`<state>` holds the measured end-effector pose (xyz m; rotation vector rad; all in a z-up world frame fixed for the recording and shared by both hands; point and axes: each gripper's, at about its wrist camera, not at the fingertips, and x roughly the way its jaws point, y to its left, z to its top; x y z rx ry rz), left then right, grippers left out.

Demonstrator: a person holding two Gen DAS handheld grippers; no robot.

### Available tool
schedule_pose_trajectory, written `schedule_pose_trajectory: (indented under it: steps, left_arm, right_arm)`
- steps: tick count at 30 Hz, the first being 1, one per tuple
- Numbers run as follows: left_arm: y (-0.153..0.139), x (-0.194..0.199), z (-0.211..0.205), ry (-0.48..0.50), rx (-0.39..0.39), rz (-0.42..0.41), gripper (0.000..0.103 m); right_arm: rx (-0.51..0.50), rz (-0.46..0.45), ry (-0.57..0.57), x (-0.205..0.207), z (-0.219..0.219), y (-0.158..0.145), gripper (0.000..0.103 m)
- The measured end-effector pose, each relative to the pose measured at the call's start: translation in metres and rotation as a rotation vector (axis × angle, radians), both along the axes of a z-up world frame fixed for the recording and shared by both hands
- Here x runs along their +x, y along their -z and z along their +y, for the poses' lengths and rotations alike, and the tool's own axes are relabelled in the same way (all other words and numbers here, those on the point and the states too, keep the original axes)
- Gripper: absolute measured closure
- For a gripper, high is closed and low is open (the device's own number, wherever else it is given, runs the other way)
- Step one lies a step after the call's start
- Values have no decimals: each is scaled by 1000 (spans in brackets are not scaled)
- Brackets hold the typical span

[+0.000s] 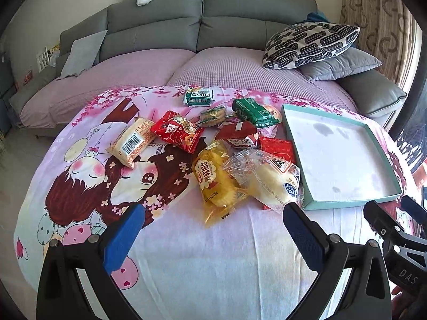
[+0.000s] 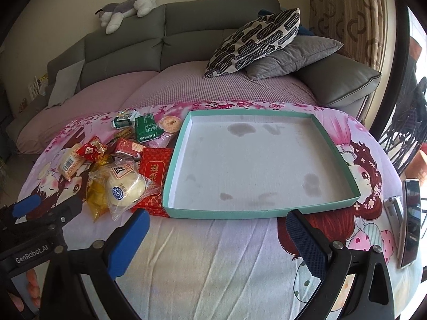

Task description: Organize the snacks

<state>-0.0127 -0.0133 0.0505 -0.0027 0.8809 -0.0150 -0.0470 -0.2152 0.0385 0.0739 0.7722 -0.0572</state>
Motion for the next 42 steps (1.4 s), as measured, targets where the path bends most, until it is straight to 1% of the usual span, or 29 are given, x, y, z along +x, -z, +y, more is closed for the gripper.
schedule_pose_trajectory:
  steps: [4, 8, 12, 16, 20, 24, 33, 42]
  left_arm:
    - [-8, 2, 0, 13, 25, 12, 0]
    - [-19, 4, 4, 14, 17, 13, 0]
    - [-29, 6, 6, 6, 30, 10, 0]
    - [-37, 11, 10, 6, 12, 9, 0]
    - [-43, 17, 10, 12, 11, 9, 0]
    - [-46, 24, 11, 14, 1, 10, 0]
    - [-48, 42, 19, -28, -6, 6, 0]
    - [-47, 55, 20, -50, 24, -6, 0]
  right_arm:
    - [-13, -16, 1, -2, 3, -11, 0]
    - [-27, -26, 4, -3, 4, -21, 0]
    - [-40, -35, 16, -3, 4, -31, 0]
    - [-36, -31, 12, 1, 5, -39, 0]
    - [-51, -26, 11, 6, 9, -44, 0]
    - [-53, -25, 16, 11, 9, -49, 0]
    - [-69, -9, 18, 27, 10, -54, 0]
    - [-68, -8, 5, 45, 18, -54, 0]
